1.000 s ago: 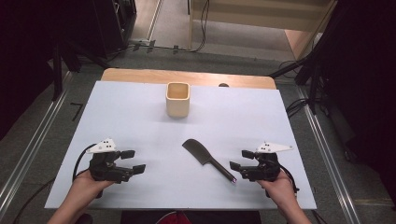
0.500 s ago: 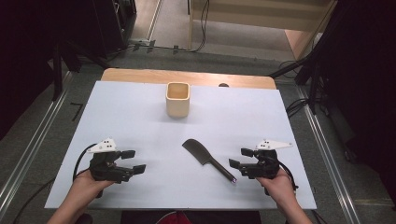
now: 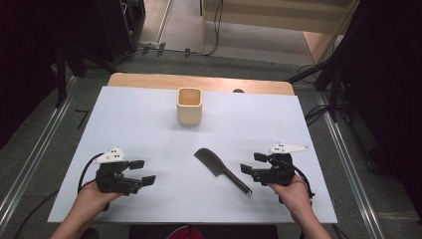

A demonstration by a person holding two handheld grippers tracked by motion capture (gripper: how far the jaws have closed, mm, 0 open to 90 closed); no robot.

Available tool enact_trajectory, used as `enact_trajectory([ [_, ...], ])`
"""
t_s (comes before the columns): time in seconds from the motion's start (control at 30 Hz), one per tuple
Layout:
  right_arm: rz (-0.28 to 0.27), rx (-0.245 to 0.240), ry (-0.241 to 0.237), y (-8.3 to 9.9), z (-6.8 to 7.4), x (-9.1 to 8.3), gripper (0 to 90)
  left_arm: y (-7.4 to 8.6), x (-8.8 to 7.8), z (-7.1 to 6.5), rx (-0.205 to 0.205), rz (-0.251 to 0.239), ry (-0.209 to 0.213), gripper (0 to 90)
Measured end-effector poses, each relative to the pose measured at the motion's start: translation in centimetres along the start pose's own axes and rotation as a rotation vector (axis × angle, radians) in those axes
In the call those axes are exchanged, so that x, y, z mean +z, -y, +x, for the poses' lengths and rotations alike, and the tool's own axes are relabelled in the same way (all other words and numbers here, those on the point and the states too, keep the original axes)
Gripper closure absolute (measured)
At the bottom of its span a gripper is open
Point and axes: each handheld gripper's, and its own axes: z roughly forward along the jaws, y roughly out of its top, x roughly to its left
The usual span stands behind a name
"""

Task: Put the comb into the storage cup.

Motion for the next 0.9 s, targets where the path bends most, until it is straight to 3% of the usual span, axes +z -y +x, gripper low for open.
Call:
enact_trajectory([
  [0.07,0.013,-0.033,-0.001,-0.2,0.4,0.2,22.5,0.0,0.0,0.0,-0.001,0.000,0.000,23.0],
  [0.9,0.002,-0.065,-0.021,-1.8,1.7,1.4,22.5,-0.1,0.0,0.1,-0.007,0.002,0.002,23.0],
])
